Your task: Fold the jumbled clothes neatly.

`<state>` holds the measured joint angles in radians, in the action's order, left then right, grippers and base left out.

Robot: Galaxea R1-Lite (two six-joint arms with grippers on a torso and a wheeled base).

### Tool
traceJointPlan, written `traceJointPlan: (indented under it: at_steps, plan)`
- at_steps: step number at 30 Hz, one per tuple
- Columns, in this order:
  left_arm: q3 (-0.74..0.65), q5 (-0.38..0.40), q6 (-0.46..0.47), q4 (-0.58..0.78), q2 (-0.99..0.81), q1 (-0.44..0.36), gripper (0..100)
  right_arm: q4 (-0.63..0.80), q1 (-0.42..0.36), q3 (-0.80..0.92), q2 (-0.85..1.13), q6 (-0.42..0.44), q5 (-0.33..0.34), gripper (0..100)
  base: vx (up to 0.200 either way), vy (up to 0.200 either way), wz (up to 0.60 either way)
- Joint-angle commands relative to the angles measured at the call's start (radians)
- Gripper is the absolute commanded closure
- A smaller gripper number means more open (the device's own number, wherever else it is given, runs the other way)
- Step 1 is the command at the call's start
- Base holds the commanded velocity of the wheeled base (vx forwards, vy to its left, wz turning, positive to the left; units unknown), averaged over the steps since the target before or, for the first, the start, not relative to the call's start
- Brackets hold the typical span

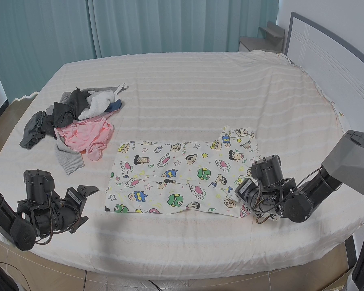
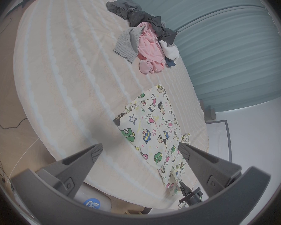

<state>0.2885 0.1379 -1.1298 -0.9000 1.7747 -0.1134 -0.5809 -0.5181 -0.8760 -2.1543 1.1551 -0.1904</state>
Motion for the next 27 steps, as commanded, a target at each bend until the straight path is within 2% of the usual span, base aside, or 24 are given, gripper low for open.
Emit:
traceJointPlan:
  at_steps: [1,14,27]
  plan:
    - [0.000,0.000,-0.001,0.000,0.002,0.000,0,0.006,-0.023,-0.012,0.007,-0.008,0.000,100,0.000,0.000,0.00]
    - [0.000,0.000,-0.001,0.000,0.003,0.000,0,0.076,-0.072,0.005,-0.035,0.000,-0.012,100,0.000,0.000,0.00]
    - [-0.003,0.000,0.001,-0.023,0.028,0.000,0,0.095,-0.068,-0.009,-0.087,0.015,-0.007,100,0.000,0.000,0.00]
